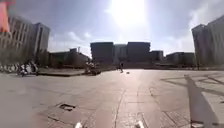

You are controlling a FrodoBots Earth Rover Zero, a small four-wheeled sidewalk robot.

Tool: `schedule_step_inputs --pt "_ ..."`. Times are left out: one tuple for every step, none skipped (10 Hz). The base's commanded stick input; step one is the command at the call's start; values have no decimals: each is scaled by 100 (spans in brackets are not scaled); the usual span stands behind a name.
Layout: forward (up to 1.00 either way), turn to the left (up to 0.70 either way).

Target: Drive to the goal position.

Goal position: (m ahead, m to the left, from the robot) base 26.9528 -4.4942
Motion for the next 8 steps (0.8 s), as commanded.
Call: schedule_step_inputs --pt "70 -1" --pt "70 -1" --pt "70 -1" --pt "70 -1" --pt "70 -1" --pt "70 -1" --pt "70 -1" --pt "70 -1"
